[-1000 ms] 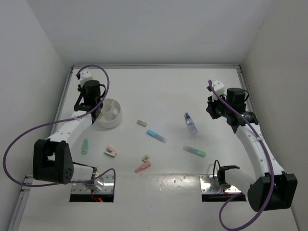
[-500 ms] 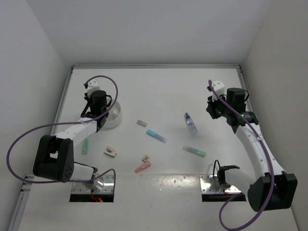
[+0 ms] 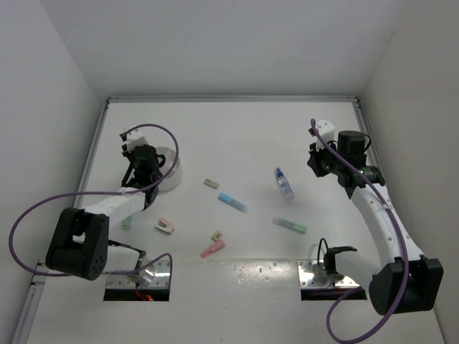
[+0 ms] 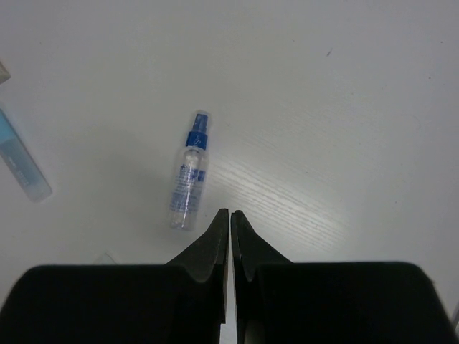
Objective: Sort the stationery into containers
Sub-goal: Place the pen in the storage box, then pick up the pen from the center of the board.
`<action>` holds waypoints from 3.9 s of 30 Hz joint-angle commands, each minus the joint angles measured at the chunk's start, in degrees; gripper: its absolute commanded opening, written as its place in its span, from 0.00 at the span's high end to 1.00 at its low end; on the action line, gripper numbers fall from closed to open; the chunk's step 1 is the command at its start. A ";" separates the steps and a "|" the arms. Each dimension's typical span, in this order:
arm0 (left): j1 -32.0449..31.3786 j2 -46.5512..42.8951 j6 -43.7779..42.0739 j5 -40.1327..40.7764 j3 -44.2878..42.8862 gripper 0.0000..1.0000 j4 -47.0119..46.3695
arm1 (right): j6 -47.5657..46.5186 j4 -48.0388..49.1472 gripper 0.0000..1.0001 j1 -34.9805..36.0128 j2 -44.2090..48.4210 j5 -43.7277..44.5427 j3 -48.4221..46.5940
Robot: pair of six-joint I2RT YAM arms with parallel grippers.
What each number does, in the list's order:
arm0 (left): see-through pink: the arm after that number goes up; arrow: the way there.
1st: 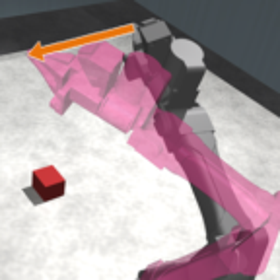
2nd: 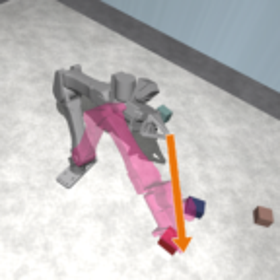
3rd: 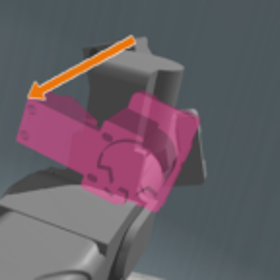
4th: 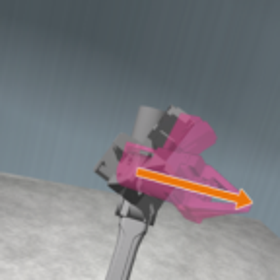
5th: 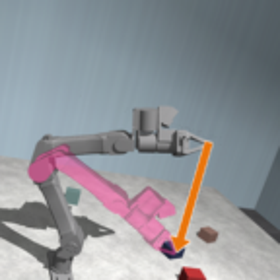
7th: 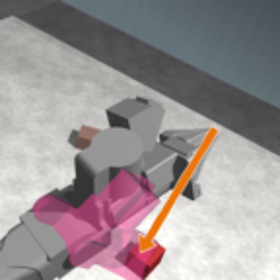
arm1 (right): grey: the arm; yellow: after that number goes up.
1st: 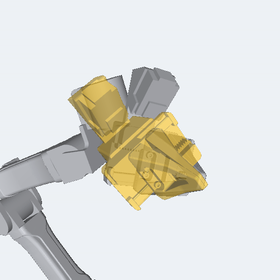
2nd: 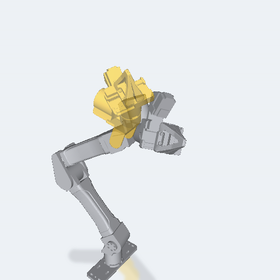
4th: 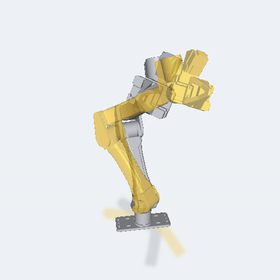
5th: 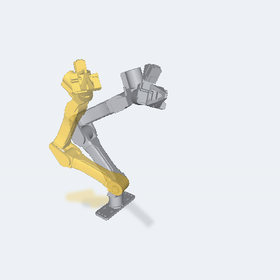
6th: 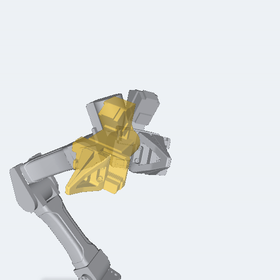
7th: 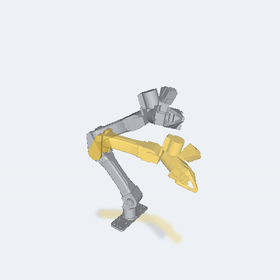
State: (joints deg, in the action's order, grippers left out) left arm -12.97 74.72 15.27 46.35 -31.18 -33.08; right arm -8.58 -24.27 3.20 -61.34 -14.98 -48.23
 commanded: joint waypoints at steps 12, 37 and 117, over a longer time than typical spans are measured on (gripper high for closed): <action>-0.48 6.05 -2.52 1.46 -0.11 1.00 -12.97 | -0.30 2.39 0.97 0.23 -0.01 -0.05 0.15; 0.58 5.28 0.02 4.45 -4.86 0.43 -6.12 | -0.82 2.39 0.97 0.23 -0.53 0.48 0.15; 19.04 -33.75 19.01 -37.74 -8.72 0.07 45.56 | 2.22 -16.71 1.00 36.34 -48.41 -15.33 -57.69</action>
State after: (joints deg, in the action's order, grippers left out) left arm 5.37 43.33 34.59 5.28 -39.90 14.09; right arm -17.89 -44.95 38.61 -105.60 -19.38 -90.39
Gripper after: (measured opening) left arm 0.927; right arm 0.221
